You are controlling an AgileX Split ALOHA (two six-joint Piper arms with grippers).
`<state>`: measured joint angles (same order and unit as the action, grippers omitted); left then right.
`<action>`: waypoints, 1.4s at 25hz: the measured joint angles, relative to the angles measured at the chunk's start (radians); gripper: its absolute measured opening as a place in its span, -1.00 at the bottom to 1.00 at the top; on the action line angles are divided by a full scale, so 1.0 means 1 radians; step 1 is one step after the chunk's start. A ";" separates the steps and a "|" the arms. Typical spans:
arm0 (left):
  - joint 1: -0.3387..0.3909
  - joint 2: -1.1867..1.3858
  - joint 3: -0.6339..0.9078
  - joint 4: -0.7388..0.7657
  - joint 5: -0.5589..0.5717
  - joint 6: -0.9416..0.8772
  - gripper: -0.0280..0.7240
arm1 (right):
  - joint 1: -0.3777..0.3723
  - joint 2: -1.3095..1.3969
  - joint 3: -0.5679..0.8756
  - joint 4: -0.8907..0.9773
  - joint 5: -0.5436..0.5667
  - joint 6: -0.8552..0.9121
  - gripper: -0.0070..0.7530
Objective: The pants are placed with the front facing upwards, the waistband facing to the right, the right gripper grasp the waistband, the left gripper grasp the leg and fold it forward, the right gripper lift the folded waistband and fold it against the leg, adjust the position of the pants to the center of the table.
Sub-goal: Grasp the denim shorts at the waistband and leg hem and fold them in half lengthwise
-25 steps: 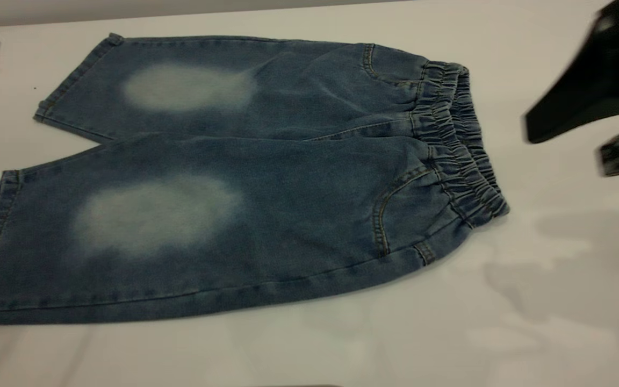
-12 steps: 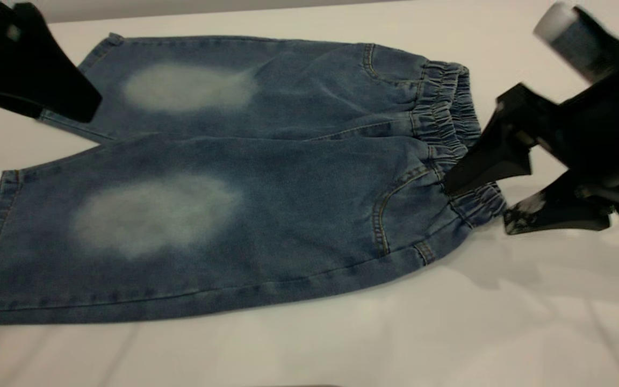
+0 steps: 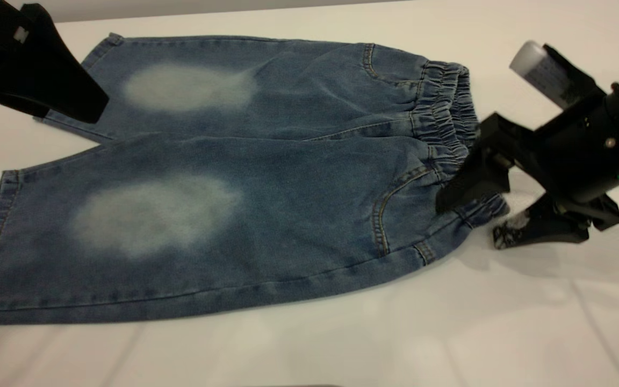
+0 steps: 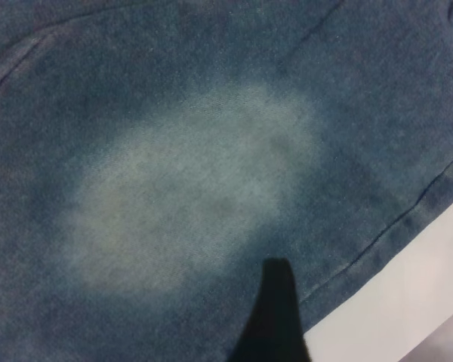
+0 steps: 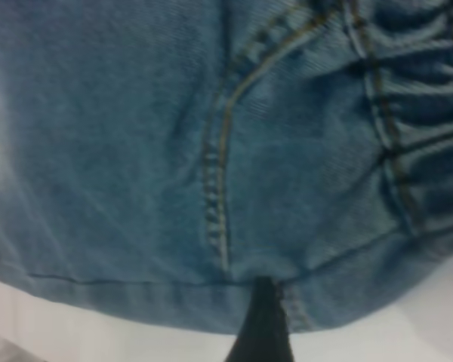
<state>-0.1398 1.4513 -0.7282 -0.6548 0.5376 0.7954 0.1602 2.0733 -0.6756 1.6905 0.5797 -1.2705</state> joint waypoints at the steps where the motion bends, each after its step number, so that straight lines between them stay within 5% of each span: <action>1: 0.000 0.000 0.000 0.000 0.000 0.000 0.60 | 0.000 0.002 -0.002 0.000 -0.008 0.000 0.47; 12: 0.000 0.000 -0.001 -0.004 0.000 0.000 0.60 | 0.000 0.003 -0.052 0.003 -0.079 -0.028 0.47; 35: 0.000 0.000 -0.001 -0.024 0.000 0.000 0.60 | 0.000 0.008 -0.054 0.097 -0.031 -0.179 0.31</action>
<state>-0.1398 1.4513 -0.7291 -0.6787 0.5376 0.7954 0.1602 2.0809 -0.7297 1.7870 0.5491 -1.4496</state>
